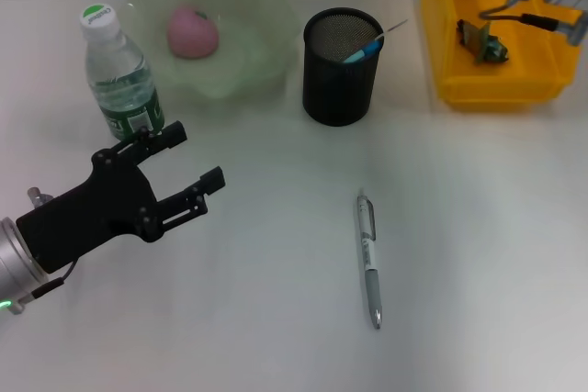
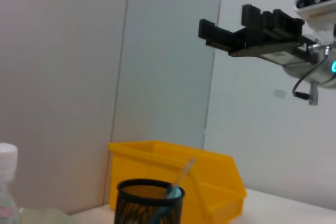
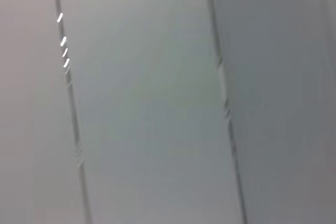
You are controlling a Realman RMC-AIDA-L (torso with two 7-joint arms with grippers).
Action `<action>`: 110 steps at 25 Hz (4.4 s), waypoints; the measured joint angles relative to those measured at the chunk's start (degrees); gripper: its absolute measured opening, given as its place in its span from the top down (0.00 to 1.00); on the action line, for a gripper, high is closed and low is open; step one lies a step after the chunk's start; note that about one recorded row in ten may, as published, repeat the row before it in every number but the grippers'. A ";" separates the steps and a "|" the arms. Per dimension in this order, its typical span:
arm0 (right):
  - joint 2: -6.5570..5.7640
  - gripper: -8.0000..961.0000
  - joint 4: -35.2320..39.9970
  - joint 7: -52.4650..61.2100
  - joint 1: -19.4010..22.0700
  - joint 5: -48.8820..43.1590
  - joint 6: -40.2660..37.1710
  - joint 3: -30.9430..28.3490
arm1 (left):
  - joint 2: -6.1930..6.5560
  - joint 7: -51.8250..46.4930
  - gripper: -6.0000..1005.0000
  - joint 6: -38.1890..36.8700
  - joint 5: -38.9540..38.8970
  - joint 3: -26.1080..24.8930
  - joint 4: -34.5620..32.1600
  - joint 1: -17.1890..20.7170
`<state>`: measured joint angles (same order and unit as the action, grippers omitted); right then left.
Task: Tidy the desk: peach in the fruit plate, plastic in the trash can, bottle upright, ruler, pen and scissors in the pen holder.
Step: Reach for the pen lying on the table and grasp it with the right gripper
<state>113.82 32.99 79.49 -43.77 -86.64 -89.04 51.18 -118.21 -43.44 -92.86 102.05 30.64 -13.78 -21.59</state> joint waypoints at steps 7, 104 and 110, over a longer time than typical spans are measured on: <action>-0.64 0.29 10.29 14.42 -2.73 -17.15 -4.26 0.18 | 0.01 -1.07 0.21 -0.19 0.00 0.99 -1.17 -0.03; 6.06 0.32 0.42 86.52 -25.63 -46.12 7.05 53.20 | -0.27 -1.20 0.21 -2.56 2.28 1.61 -2.70 1.43; 6.06 0.33 0.44 86.11 -26.07 -44.70 7.50 55.73 | -0.27 -1.20 0.21 -2.53 2.28 1.61 -2.79 1.38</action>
<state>119.88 33.42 165.61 -69.84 -131.34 -81.54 106.91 -118.47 -44.65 -95.39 104.32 32.25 -16.57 -20.21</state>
